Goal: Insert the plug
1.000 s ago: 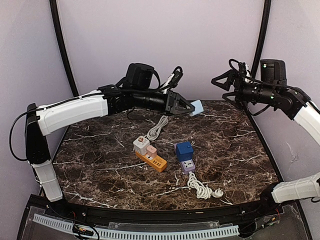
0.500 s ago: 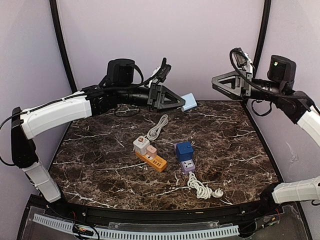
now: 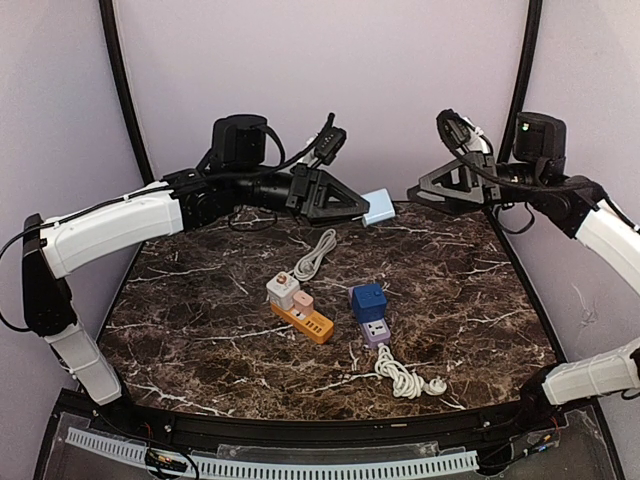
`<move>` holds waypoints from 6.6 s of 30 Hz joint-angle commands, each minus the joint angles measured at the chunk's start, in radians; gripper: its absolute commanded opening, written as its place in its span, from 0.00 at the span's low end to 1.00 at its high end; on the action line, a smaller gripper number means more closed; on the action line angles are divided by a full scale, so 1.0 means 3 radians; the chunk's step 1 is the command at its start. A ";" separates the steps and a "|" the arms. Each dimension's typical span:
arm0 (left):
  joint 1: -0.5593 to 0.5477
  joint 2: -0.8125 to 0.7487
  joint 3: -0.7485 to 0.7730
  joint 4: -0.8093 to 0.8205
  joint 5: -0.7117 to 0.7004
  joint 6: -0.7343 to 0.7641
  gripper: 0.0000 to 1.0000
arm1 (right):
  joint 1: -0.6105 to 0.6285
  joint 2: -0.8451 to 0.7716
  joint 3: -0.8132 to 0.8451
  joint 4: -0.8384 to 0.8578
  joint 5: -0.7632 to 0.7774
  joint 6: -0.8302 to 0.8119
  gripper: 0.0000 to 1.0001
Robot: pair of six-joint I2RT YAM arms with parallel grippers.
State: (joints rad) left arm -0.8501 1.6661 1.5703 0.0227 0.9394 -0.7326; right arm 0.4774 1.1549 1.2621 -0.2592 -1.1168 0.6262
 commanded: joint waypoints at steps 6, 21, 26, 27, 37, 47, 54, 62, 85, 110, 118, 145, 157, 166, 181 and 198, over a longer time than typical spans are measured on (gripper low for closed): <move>-0.0070 0.0127 0.0261 0.0022 0.0156 0.0015 0.01 | 0.0016 0.0076 0.0038 -0.0054 -0.0247 0.0018 0.68; -0.0132 0.0357 0.0532 -0.0174 0.0177 0.0086 0.01 | 0.0047 0.0151 0.0032 -0.0260 -0.0163 -0.0182 0.50; -0.0137 0.0384 0.0571 -0.0239 0.0184 0.0115 0.01 | 0.0045 0.0208 0.0058 -0.0433 -0.0072 -0.0319 0.49; -0.0137 0.0392 0.0575 -0.0239 0.0193 0.0113 0.01 | 0.0046 0.0215 0.0068 -0.0470 -0.0050 -0.0349 0.50; -0.0137 0.0421 0.0594 -0.0243 0.0248 0.0104 0.01 | 0.0044 0.0264 0.0096 -0.0585 0.0015 -0.0476 0.49; -0.0137 0.0506 0.0657 -0.0232 0.0270 0.0103 0.01 | 0.0053 0.0275 0.0048 -0.0598 -0.0164 -0.0481 0.41; -0.0137 0.0531 0.0672 -0.0248 0.0272 0.0122 0.01 | 0.0059 0.0290 0.0037 -0.0623 -0.0178 -0.0491 0.39; -0.0137 0.0547 0.0676 -0.0230 0.0229 0.0136 0.01 | 0.0075 0.0322 0.0037 -0.0641 -0.0187 -0.0503 0.39; -0.0122 0.0557 0.0643 -0.0290 0.0029 0.0194 0.01 | 0.0079 0.0271 0.0006 -0.0563 -0.0137 -0.0494 0.32; -0.0085 0.0082 0.0132 -0.0514 -0.0793 0.0425 0.99 | 0.0086 0.0083 -0.0050 -0.0675 0.0259 -0.0489 0.00; -0.0024 -0.0215 -0.0142 -0.0662 -0.0999 0.0543 0.99 | 0.0086 0.0104 0.0034 -0.1261 0.0535 -0.0855 0.00; 0.0033 -0.1189 -0.0959 -0.1538 -0.2640 0.0976 0.99 | 0.0595 0.0472 -0.0022 -0.2247 0.1917 -0.1151 0.00; 0.0032 -0.1286 -0.1047 -0.1510 -0.2800 0.0969 0.99 | 0.0975 0.0703 -0.0149 -0.2194 0.2472 -0.0865 0.00; 0.0032 -0.1300 -0.1019 -0.1583 -0.2816 0.0977 0.99 | 0.1134 0.1076 -0.0091 -0.2103 0.2794 -0.0656 0.00; 0.0034 -0.1425 -0.1103 -0.1653 -0.2893 0.0976 0.99 | 0.1144 0.1517 -0.0035 -0.1830 0.3032 -0.0445 0.00; 0.0032 -0.1508 -0.1175 -0.1685 -0.2931 0.0990 0.99 | 0.1144 0.1749 -0.0114 -0.1697 0.3190 -0.0372 0.00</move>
State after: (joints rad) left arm -0.8444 1.2499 1.2411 -0.4515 0.0738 -0.4511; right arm 0.8112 1.6646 1.2316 -0.7891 -0.1833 0.4969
